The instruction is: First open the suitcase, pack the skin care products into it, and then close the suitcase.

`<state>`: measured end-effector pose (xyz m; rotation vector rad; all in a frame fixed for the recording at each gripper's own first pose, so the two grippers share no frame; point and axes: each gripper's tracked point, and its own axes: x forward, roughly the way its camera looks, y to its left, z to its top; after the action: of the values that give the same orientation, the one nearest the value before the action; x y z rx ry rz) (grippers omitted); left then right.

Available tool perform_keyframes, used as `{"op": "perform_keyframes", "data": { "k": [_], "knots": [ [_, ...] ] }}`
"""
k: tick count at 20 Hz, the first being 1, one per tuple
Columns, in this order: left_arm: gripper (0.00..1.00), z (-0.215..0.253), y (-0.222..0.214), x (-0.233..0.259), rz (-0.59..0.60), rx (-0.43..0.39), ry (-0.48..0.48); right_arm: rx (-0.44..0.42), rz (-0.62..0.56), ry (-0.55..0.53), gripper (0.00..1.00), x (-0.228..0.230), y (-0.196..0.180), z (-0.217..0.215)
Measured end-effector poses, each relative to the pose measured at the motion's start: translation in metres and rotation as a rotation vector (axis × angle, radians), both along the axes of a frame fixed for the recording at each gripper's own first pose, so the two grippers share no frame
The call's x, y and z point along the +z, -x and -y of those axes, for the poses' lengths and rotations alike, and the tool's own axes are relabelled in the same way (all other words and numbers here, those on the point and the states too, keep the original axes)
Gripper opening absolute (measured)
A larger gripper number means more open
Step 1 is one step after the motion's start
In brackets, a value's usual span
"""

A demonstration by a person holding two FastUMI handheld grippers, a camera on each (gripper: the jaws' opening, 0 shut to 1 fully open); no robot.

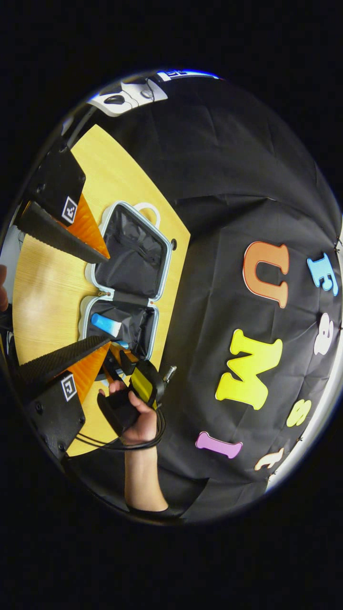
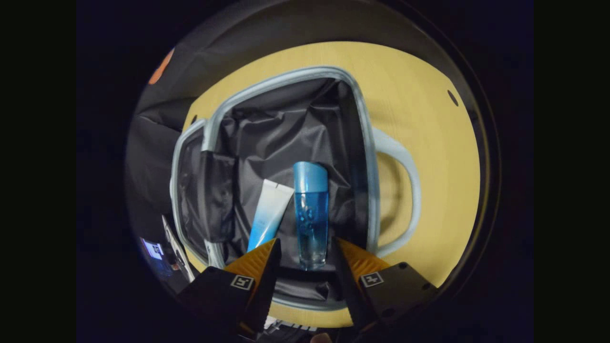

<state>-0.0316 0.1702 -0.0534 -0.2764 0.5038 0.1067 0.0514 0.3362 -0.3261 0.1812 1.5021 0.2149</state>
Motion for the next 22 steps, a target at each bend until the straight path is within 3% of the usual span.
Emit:
{"op": "perform_keyframes", "data": {
  "k": [1,3,7,9,13,16,17,18,22],
  "knots": [
    [0.98,-0.003,-0.003,-0.001,0.004,0.003,0.016,0.032,0.046,-0.027,0.63,0.016,0.006,0.005],
    [0.98,-0.025,-0.009,-0.009,0.007,0.021,0.024,0.086,0.193,-0.099,0.71,0.058,0.015,0.018],
    [0.98,-0.100,-0.033,-0.039,-0.024,0.049,0.032,0.227,0.647,-0.145,0.72,0.141,0.032,0.080],
    [0.98,-0.142,-0.052,-0.060,-0.055,0.056,0.042,0.226,0.832,-0.111,0.72,0.175,0.048,0.118],
    [0.98,-0.218,-0.092,-0.099,-0.082,0.111,0.078,0.184,1.163,0.110,0.71,0.228,0.052,0.194],
    [0.98,-0.254,-0.111,-0.152,-0.205,0.108,0.065,0.101,1.169,0.130,0.72,0.233,0.059,0.209],
    [0.98,-0.259,-0.120,-0.168,-0.231,0.090,0.069,0.103,1.131,0.147,0.67,0.222,0.059,0.217],
    [0.98,-0.266,-0.126,-0.181,-0.264,0.086,0.074,0.102,1.082,0.158,0.70,0.211,0.063,0.226],
    [0.93,-0.269,-0.158,-0.180,-0.236,0.084,0.238,0.042,1.031,0.187,0.69,0.203,0.063,0.248]
  ]
}}
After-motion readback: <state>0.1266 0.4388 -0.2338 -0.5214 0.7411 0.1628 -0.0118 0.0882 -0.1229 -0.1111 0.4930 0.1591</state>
